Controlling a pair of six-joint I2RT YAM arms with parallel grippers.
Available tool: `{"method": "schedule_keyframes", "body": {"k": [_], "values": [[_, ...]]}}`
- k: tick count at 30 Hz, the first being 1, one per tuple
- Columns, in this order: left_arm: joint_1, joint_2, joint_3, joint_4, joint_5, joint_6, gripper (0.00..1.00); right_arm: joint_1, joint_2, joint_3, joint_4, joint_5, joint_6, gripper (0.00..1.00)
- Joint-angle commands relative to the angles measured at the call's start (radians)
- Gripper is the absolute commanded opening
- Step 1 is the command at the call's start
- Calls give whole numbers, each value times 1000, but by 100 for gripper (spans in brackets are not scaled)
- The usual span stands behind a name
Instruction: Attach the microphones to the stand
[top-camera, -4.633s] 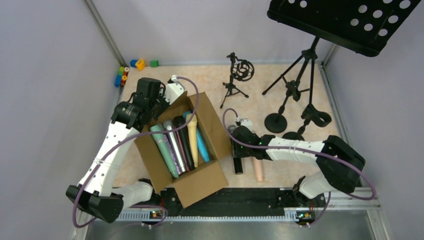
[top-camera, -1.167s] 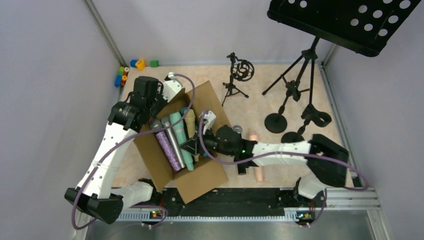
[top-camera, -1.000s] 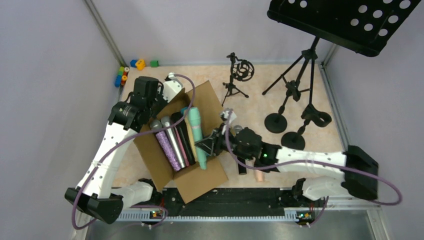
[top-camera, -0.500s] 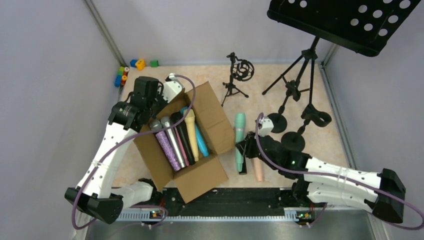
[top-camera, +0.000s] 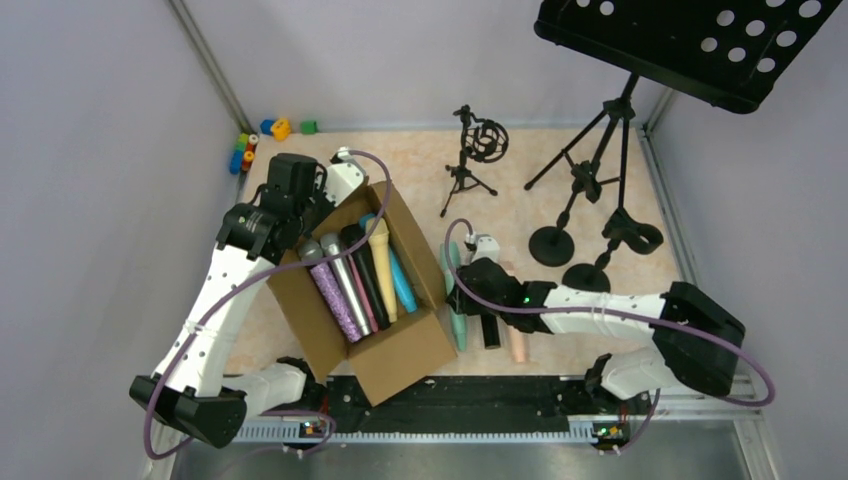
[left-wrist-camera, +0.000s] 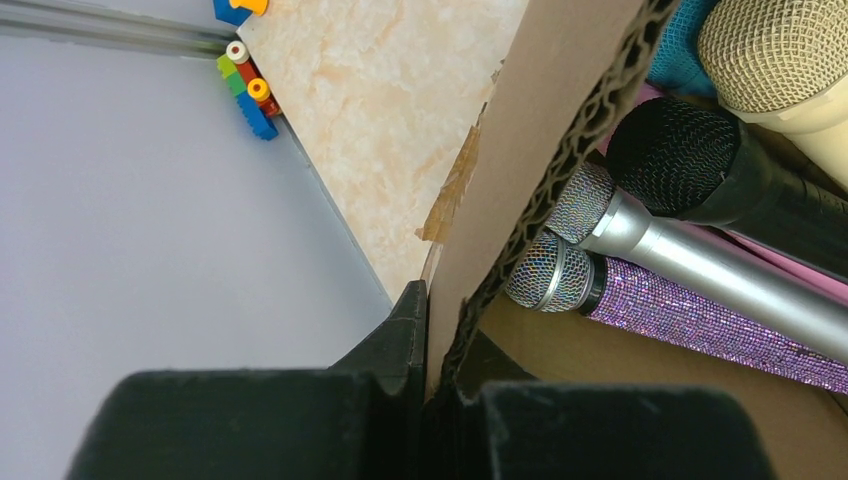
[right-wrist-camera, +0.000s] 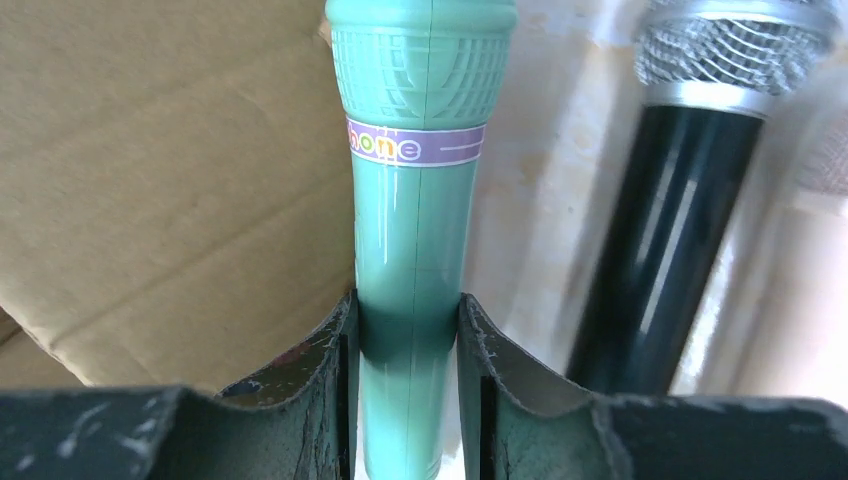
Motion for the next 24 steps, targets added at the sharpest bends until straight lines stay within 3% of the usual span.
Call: {"method": "schedule_keyframes", "body": {"k": [1,5,9,15,19,24], "values": [[-2,-25,39,97,16,-13,0,-3,74,88,118,-42,-3,0],[-3,-31,28,105,19,-5,0,-4,168,128,97,-47,13,1],[-1,-26,22,115,13,0,0,-4,229,161,59,-42,28,41],[-2,-30,4,115,14,2,0,-1,190,168,9,-22,23,69],[-2,-32,-6,122,11,4,0,-2,79,189,-30,4,-19,72],[-2,-35,-24,133,6,1,0,0,-89,244,-73,56,-66,69]]}}
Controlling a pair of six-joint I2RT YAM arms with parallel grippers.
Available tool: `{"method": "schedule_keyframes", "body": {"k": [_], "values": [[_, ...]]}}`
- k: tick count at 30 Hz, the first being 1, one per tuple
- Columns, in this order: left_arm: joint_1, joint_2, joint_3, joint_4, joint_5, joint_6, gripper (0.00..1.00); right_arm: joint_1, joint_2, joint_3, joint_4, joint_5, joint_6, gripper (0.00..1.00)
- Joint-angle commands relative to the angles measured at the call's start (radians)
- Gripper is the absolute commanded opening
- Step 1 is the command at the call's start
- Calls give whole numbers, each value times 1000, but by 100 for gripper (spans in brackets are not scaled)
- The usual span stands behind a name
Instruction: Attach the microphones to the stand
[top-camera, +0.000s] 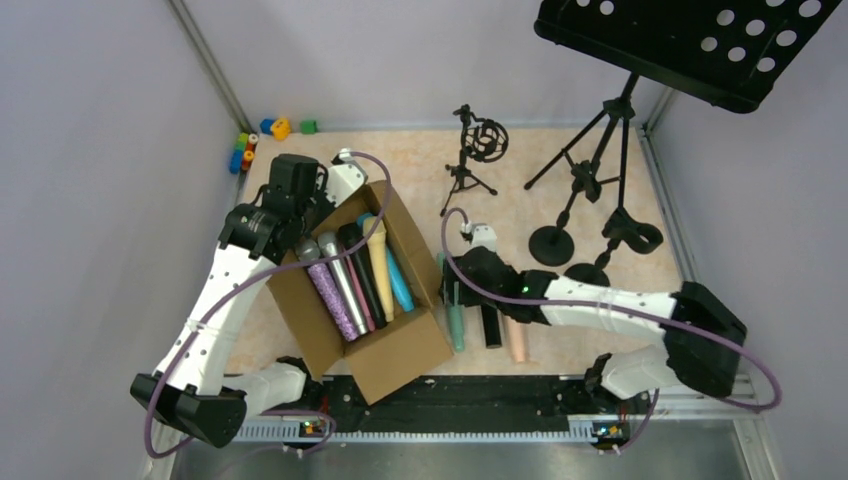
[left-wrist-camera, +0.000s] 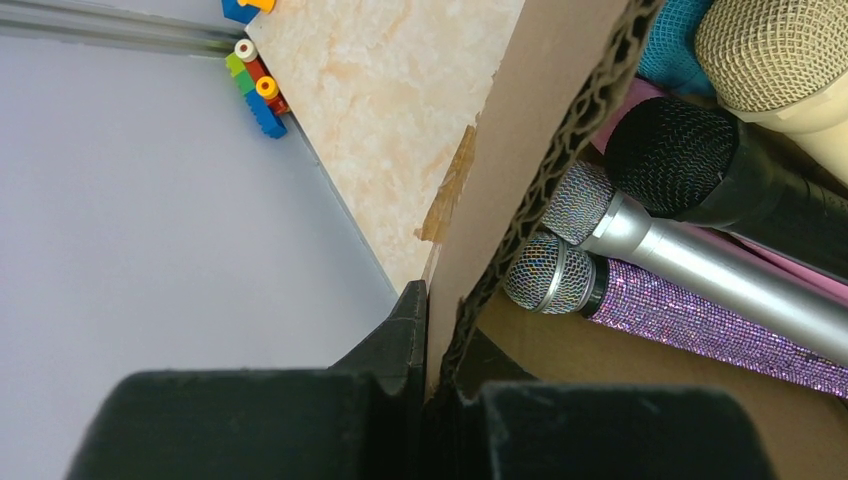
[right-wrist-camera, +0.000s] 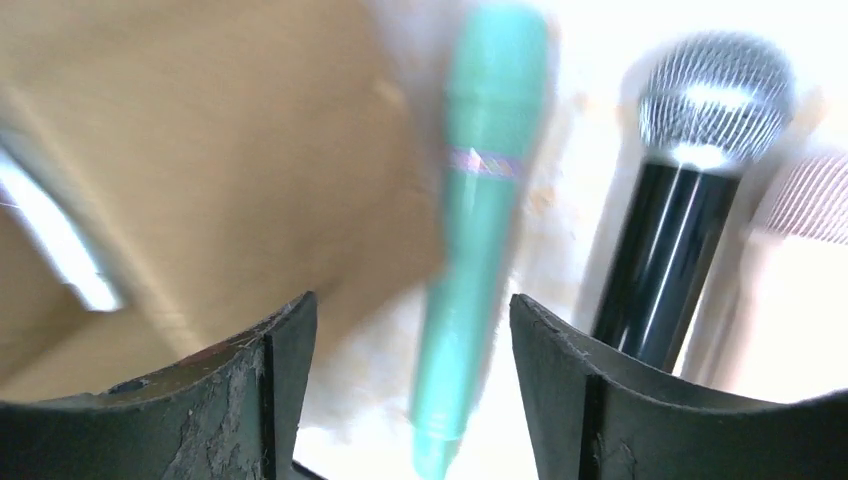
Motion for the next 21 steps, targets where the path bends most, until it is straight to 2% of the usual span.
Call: {"method": "schedule_keyframes", "body": {"k": [1,5,8,10,15,21], "values": [[-3,-35,-7,117,23,-21,0,8,-178,144,17,79,-55,67],[-3,-36,-10,120,19,-15,0,103,-214,251,-46,254,-106,58],[-4,-36,-11,119,18,-10,0,214,-167,339,-32,318,-161,56],[-3,-36,-6,117,18,-11,0,265,-117,378,15,307,-191,56],[-4,-45,-8,115,25,-9,0,283,34,342,183,138,-179,56],[-3,-61,-10,114,35,-11,0,284,241,362,307,136,-190,57]]}}
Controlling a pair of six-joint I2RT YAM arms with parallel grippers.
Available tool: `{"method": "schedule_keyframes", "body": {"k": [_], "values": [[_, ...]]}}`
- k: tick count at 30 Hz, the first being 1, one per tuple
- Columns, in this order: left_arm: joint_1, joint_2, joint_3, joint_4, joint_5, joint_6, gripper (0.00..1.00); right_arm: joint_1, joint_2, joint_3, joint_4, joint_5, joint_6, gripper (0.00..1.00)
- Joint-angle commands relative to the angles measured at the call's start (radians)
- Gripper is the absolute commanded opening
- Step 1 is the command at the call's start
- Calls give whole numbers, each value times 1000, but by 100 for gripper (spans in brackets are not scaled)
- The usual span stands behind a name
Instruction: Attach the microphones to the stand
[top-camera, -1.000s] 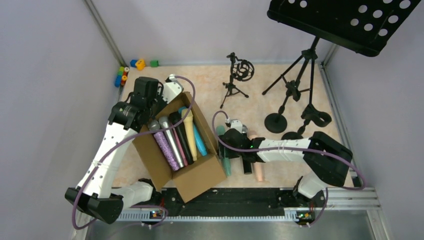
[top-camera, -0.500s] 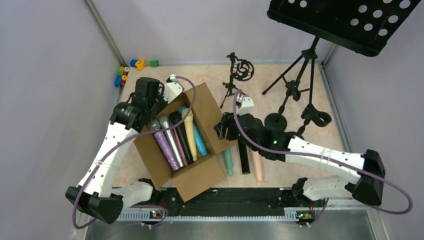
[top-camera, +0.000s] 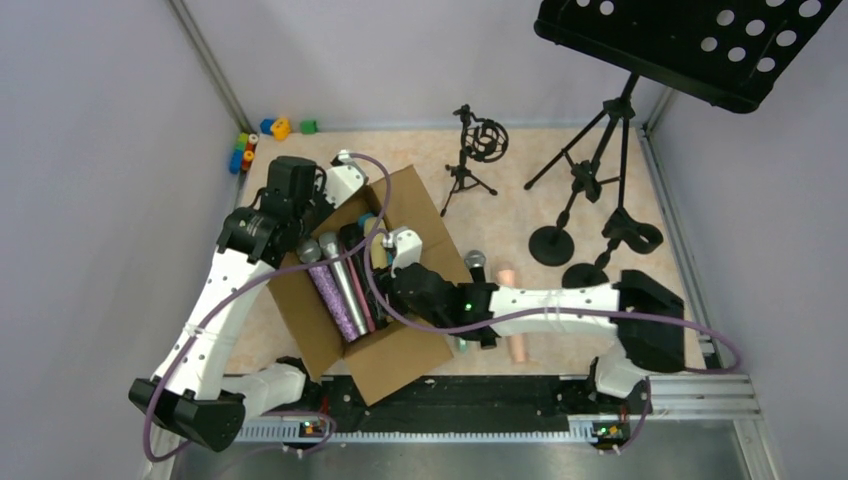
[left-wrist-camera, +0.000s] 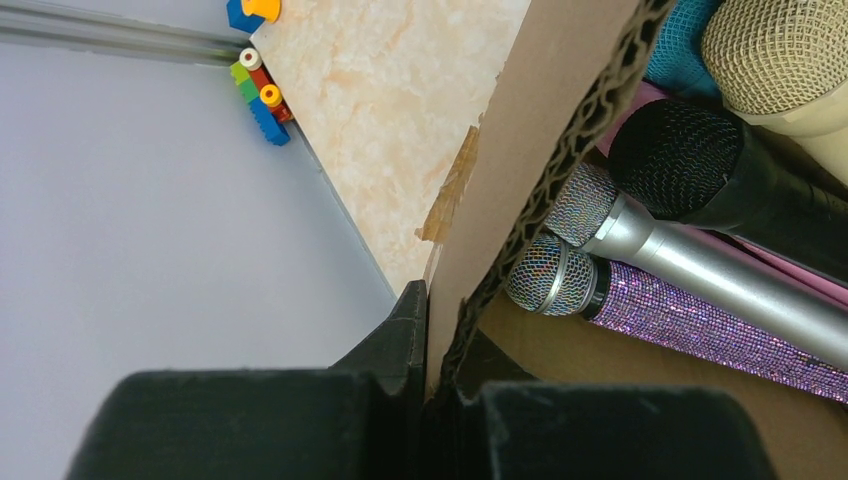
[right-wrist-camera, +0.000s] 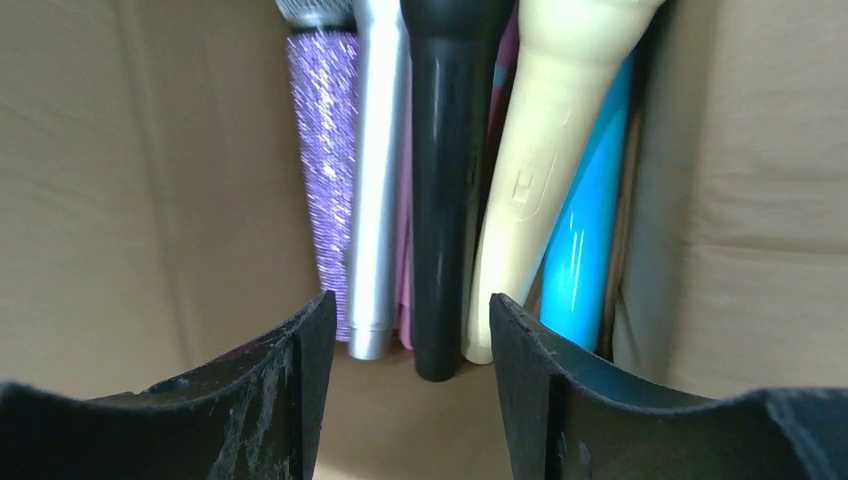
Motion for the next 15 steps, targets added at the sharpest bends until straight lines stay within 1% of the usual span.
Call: {"method": "schedule_keyframes", "body": {"k": [1,8,15], "values": [[-3,-47,9,91,30,-16,0,4,118,33,126,-17,-38,56],[-3,-40,27,82,44,-31,0,2,243,115,159,19,-78,53],[-4,-31,46,69,68,-47,0,-19,337,140,193,42,-75,50]]}}
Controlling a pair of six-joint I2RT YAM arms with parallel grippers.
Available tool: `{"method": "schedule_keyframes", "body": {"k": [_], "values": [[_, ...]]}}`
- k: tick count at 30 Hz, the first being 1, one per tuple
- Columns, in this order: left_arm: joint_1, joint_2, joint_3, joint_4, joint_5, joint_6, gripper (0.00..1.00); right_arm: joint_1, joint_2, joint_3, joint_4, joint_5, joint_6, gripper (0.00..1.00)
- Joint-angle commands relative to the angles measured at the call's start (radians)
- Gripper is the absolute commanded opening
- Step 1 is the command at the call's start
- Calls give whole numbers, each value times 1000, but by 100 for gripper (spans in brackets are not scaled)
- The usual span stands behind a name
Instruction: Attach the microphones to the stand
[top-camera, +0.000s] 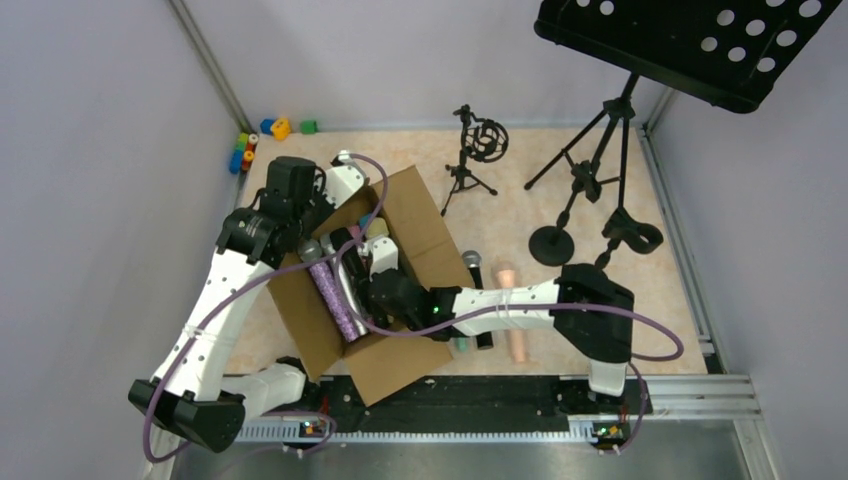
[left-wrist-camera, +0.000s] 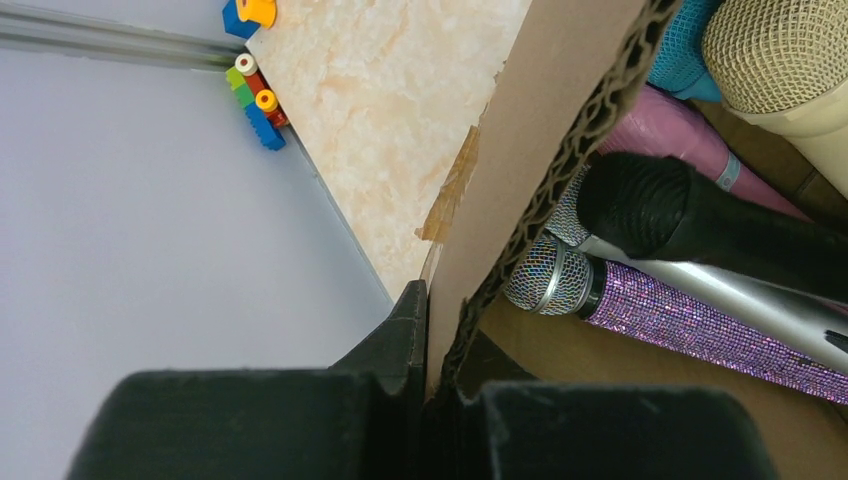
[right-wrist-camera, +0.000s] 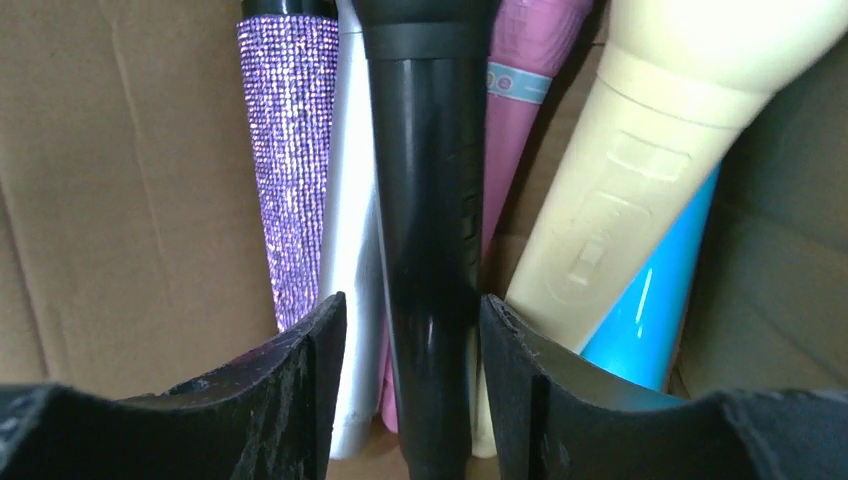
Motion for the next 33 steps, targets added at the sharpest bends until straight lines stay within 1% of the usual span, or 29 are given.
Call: {"method": "schedule_keyframes", "body": {"k": [1,3,8,9,12,13,15,20,25,27,30,33], "values": [[-4,-22,45,70,53,-46,0,-16,67,67,59,21,-15,50],[-4,-28,45,68,65,-48,0,-19,93,83,58,18,-24,46],[-4,-33,43,67,62,-45,0,-18,105,100,59,3,-41,32],[-3,-34,41,67,61,-46,0,-17,101,106,50,5,-45,27],[-3,-36,37,64,54,-40,0,-17,48,111,16,9,-49,4],[-4,-39,33,66,50,-37,0,-18,19,101,10,8,-50,0],[-3,-45,22,72,37,-29,0,-17,-62,62,2,-3,-45,0],[-2,-47,11,79,7,-11,0,-14,-350,-102,-37,-14,-10,0],[-2,-45,16,74,8,-10,0,-12,-627,-229,-184,72,24,0],[-3,-44,17,72,9,-11,0,-22,-703,-267,-302,142,45,0],[-2,-44,20,70,11,-14,0,-68,-795,-333,-419,186,90,0],[-2,-43,23,62,12,-15,0,-145,-847,-413,-490,169,134,0]]}}
